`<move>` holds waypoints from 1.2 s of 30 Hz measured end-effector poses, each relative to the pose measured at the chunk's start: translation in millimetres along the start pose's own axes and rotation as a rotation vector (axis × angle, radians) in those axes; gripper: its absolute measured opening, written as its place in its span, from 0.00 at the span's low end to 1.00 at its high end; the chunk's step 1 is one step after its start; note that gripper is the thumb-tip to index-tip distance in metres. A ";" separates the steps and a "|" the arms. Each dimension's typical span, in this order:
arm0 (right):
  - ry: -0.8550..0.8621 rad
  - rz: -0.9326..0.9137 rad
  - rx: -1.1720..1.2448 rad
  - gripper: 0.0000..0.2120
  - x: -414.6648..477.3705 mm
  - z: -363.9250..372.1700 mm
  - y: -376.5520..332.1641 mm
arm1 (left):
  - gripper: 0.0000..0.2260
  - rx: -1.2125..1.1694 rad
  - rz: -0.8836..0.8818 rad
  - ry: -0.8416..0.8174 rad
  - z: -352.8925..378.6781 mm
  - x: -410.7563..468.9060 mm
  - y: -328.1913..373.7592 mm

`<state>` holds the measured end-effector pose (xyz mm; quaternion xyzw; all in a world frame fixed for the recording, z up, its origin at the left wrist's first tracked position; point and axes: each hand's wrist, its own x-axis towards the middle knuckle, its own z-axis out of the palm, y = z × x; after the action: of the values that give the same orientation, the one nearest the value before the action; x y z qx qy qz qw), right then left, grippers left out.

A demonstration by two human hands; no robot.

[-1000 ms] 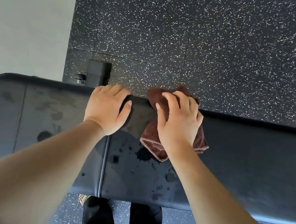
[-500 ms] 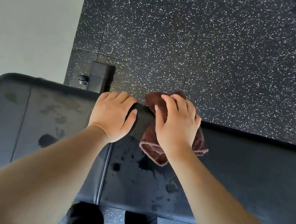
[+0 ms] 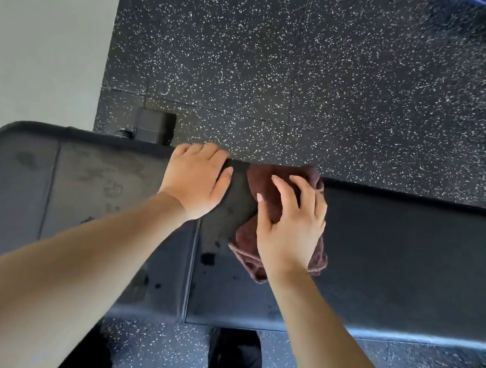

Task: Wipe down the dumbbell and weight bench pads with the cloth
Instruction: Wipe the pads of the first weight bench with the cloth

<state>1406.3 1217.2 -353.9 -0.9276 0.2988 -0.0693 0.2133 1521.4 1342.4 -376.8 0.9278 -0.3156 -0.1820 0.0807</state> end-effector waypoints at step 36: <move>-0.156 -0.262 -0.215 0.18 33.1 42.7 -58.4 | 0.21 0.027 -0.056 -0.053 -26.6 -25.3 -83.2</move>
<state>1474.7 1255.7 -366.8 -0.9786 0.1636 0.0082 0.1244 1559.5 1424.4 -367.0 0.9322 -0.2938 -0.2044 0.0545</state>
